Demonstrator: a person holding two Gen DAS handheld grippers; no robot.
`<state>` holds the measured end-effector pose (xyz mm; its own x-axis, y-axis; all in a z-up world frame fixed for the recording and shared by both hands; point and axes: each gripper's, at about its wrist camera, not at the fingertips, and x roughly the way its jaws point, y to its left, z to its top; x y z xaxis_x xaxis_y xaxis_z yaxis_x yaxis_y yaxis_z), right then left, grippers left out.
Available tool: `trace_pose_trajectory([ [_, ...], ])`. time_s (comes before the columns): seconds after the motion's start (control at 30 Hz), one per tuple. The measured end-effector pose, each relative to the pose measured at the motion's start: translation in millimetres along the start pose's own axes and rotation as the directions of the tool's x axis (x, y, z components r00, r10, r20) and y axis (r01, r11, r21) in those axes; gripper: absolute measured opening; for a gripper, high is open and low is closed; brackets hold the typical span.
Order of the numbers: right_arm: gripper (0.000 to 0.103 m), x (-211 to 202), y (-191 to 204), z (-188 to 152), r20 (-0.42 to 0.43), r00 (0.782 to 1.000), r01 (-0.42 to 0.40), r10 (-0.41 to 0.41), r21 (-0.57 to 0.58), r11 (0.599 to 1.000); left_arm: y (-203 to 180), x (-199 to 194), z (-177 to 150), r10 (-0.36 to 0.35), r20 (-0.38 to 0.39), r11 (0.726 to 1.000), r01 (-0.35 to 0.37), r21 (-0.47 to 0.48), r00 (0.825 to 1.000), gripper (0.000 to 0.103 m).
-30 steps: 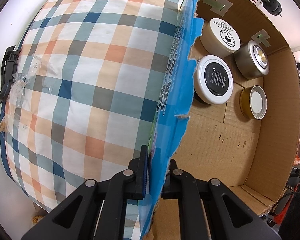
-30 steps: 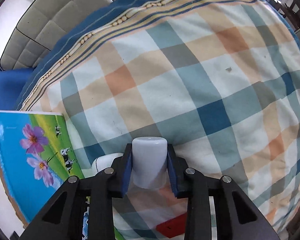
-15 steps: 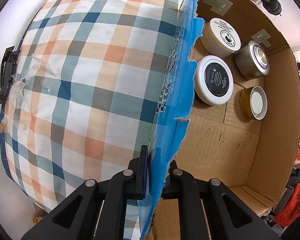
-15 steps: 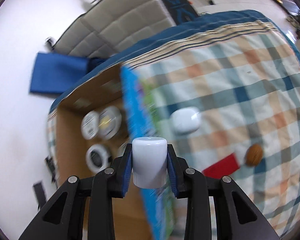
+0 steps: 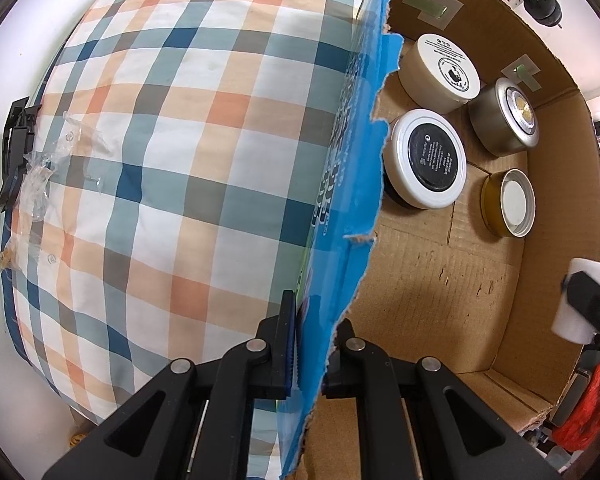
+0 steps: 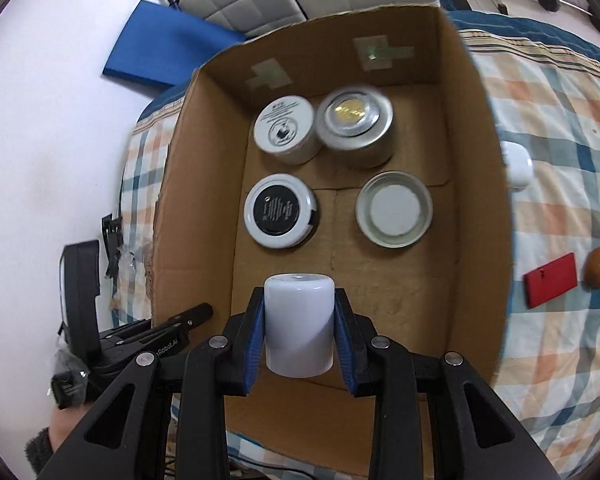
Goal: Organize rigid objects
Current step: 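Carry the white cylinder into the box and release it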
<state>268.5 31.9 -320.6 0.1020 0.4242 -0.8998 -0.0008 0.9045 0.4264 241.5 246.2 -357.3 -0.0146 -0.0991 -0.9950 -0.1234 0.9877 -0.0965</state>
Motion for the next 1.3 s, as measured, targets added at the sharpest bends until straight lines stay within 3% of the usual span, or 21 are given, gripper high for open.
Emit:
trace_pose_trajectory([
  [0.37, 0.034, 22, 13, 11, -0.023, 1.000, 0.005, -0.005, -0.021, 1.000, -1, 0, -1, -0.003, 0.000, 1.000, 0.003, 0.002, 1.000, 0.007],
  [1.13, 0.035, 29, 20, 13, -0.041, 0.999, 0.019, -0.021, -0.040, 0.999, -1, 1, 0, -0.006, 0.001, 1.000, 0.006, 0.004, 1.000, 0.007],
  [1.2, 0.046, 32, 19, 14, -0.058, 0.998, 0.024, -0.026, -0.029, 0.999, 0, 1, 0, -0.010, 0.000, 1.000, 0.010, 0.004, 1.000, 0.007],
  [1.27, 0.088, 33, 17, 14, -0.061, 0.998, 0.018, -0.019, -0.015, 1.000, 1, 2, 0, -0.013, 0.000, 1.000, 0.013, 0.004, 1.000, 0.007],
  [1.3, 0.091, 32, 16, 14, -0.054, 0.998, 0.011, -0.011, -0.009, 1.000, 2, 2, 0, -0.015, 0.000, 1.000, 0.015, 0.003, 1.000, 0.007],
])
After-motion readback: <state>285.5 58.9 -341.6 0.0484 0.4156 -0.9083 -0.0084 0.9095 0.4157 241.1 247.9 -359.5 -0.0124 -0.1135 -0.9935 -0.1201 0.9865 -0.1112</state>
